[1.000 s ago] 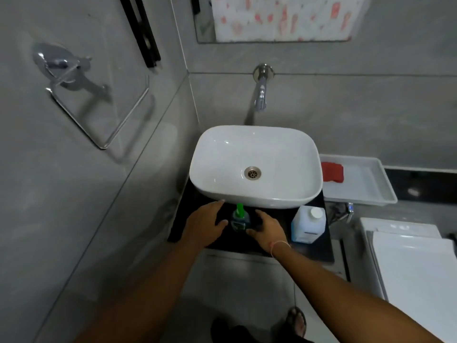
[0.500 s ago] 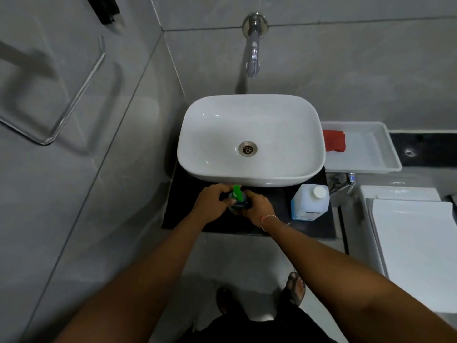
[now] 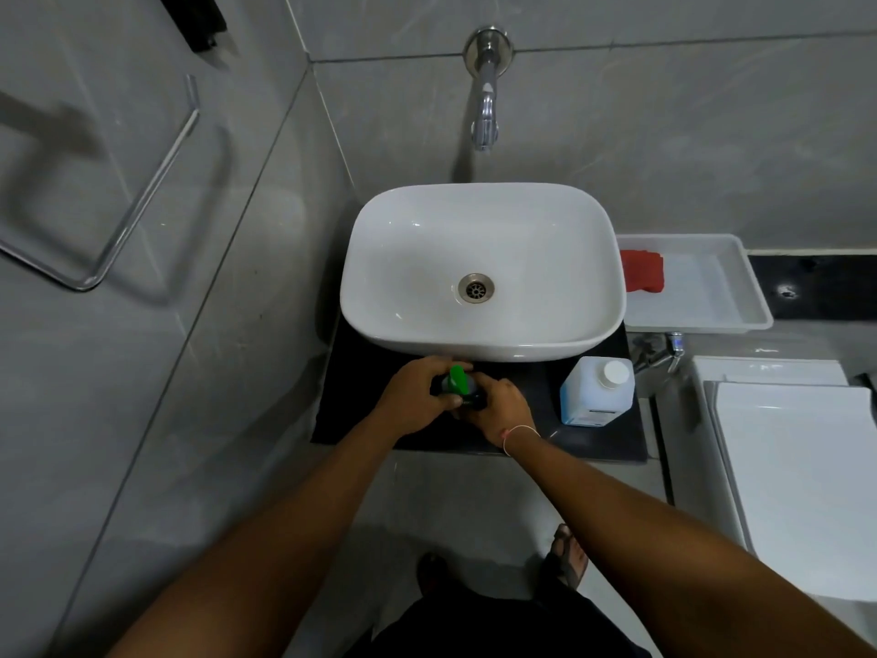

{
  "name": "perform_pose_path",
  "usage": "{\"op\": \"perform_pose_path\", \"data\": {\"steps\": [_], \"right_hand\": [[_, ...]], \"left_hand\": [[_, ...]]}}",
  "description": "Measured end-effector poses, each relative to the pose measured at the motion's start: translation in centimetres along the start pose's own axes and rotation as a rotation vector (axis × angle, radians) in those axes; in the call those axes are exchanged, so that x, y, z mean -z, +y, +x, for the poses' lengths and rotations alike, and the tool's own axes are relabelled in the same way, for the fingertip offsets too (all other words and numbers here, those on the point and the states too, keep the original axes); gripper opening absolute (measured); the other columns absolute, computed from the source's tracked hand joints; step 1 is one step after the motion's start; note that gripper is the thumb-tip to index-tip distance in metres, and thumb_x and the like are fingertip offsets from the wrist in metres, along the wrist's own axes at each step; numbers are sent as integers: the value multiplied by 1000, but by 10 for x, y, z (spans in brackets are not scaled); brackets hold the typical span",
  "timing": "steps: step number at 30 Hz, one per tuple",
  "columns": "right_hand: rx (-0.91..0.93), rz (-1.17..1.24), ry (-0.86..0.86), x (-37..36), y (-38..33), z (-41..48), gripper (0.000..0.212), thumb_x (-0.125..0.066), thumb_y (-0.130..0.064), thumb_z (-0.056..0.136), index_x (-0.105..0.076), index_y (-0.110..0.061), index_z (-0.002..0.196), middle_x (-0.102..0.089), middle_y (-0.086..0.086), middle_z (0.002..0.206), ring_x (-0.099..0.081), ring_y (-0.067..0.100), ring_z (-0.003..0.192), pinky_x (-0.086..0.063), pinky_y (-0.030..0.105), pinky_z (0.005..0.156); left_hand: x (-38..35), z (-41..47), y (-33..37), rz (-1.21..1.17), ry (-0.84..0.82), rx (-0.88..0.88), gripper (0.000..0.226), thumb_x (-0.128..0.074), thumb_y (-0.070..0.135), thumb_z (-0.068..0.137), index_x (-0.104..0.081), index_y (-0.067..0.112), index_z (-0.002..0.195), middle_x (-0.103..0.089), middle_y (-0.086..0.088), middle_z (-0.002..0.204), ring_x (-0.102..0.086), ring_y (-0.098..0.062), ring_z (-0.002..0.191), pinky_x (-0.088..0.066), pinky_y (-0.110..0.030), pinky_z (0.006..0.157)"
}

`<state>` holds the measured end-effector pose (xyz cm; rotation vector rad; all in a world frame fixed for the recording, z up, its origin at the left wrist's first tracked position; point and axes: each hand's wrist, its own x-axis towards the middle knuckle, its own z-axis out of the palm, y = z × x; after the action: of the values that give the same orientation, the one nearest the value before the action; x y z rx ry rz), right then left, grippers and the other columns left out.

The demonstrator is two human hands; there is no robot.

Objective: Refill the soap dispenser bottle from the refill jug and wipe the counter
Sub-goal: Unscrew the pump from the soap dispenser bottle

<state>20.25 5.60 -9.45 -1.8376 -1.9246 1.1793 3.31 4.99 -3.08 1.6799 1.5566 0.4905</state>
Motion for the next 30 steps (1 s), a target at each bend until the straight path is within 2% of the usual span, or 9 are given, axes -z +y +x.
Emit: {"op": "perform_pose_path", "data": {"steps": [2, 4, 9, 12, 14, 18, 23, 27, 30], "right_hand": [[0, 5, 1, -1, 0, 0, 59, -78, -52, 72, -59, -34, 126, -63, 12, 106, -59, 28, 101, -51, 35, 86], [-6, 10, 2, -2, 1, -1, 56, -77, -51, 73, -60, -33, 123, -63, 12, 104, -59, 28, 100, -49, 33, 82], [0, 26, 0, -2, 3, 0, 60, -79, -45, 73, -59, -32, 128, -64, 14, 108, -59, 29, 104, -51, 35, 86], [2, 35, -17, -2, 3, 0, 60, -79, -44, 75, -57, -31, 129, -63, 14, 110, -60, 30, 104, -53, 39, 89], [11, 23, -28, -2, 3, 0, 60, -78, -41, 76, -55, -30, 130, -63, 15, 112, -59, 32, 106, -52, 40, 90], [21, -3, -28, -2, 4, -1, 58, -76, -38, 78, -54, -28, 131, -64, 18, 111, -58, 35, 109, -52, 40, 91], [19, -16, -30, -4, 6, -3, 56, -75, -37, 79, -55, -28, 131, -63, 18, 110, -58, 34, 108, -52, 39, 89], [16, -14, -31, -4, 7, -4, 55, -75, -38, 80, -55, -30, 130, -64, 17, 112, -58, 33, 109, -52, 40, 91], [19, -14, -25, -4, 7, -5, 56, -76, -38, 79, -55, -29, 131, -65, 16, 113, -58, 32, 111, -52, 40, 91]], "left_hand": [[-1, 1, 2, 16, 85, 29, 41, -87, 23, 71, -74, 26, 109, -74, 3, 113, -69, -17, 106, -55, -34, 93], [-2, -1, 3, 11, 171, 91, 44, -90, 35, 63, -72, 27, 102, -74, 5, 103, -68, -13, 94, -56, -30, 81], [-4, -5, -1, -40, 55, 22, 59, -85, 10, 73, -66, 23, 128, -67, -1, 130, -62, -18, 121, -49, -41, 108], [-4, -3, -1, -3, 131, 70, 40, -87, 23, 71, -71, 23, 108, -73, 3, 110, -67, -16, 101, -56, -38, 90], [-5, -3, 2, -9, 164, 105, 45, -90, 32, 66, -67, 25, 103, -70, 7, 101, -66, -11, 91, -55, -30, 78], [-7, -4, 0, -59, 40, 15, 65, -87, 10, 69, -63, 20, 129, -66, -1, 130, -62, -20, 121, -49, -36, 105], [-8, -4, 5, -38, 164, 84, 53, -91, 22, 67, -66, 14, 113, -70, -4, 113, -66, -20, 103, -55, -38, 89], [-4, -6, 3, -98, 71, 26, 59, -83, 3, 72, -66, 17, 126, -66, -5, 129, -61, -21, 121, -49, -39, 107], [-3, -7, 2, -102, 128, 55, 43, -86, 6, 71, -72, 16, 111, -72, -4, 117, -66, -21, 111, -52, -40, 101]]}}
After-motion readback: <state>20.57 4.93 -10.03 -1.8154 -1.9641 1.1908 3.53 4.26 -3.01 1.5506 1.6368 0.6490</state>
